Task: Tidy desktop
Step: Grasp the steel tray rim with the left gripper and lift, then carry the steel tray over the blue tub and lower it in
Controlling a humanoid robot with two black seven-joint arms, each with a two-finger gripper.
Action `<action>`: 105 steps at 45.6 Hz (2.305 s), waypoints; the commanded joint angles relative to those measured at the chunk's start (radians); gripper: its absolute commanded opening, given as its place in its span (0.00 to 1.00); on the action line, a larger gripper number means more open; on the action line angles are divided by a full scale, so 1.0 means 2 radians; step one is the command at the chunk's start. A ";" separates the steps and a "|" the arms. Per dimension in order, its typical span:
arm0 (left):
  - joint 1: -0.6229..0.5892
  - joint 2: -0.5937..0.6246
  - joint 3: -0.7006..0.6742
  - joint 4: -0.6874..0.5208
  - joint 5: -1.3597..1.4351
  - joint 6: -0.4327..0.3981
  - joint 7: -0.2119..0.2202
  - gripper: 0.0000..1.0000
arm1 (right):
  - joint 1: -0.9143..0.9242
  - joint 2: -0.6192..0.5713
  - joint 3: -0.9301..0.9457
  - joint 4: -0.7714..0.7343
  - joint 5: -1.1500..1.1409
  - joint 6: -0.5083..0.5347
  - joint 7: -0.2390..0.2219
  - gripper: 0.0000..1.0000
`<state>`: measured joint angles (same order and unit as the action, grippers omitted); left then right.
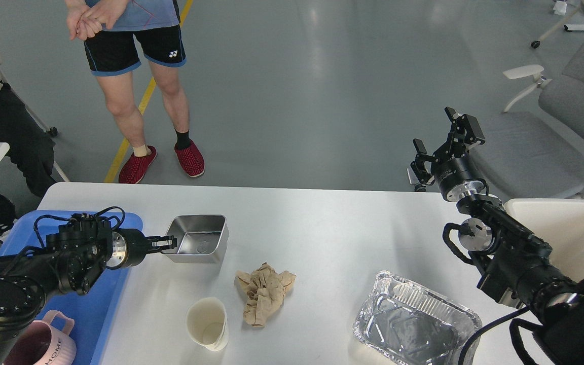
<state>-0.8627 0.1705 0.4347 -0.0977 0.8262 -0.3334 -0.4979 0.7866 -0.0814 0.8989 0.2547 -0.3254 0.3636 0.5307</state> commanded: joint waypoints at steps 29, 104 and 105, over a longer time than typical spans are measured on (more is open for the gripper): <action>-0.125 0.151 0.079 -0.013 0.011 -0.158 -0.122 0.00 | -0.004 0.000 0.000 0.000 0.000 0.000 0.000 1.00; 0.051 0.176 0.018 0.056 -0.025 -0.002 -0.038 0.00 | -0.014 0.000 -0.002 -0.001 -0.002 0.001 0.000 1.00; 0.052 0.176 0.014 0.056 -0.025 0.002 -0.036 0.00 | -0.014 -0.001 -0.002 -0.001 -0.002 0.001 0.000 1.00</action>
<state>-0.7934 0.5332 0.4994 0.0035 0.7785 -0.3658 -0.5987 0.7589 -0.0807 0.8942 0.2531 -0.3297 0.3647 0.5307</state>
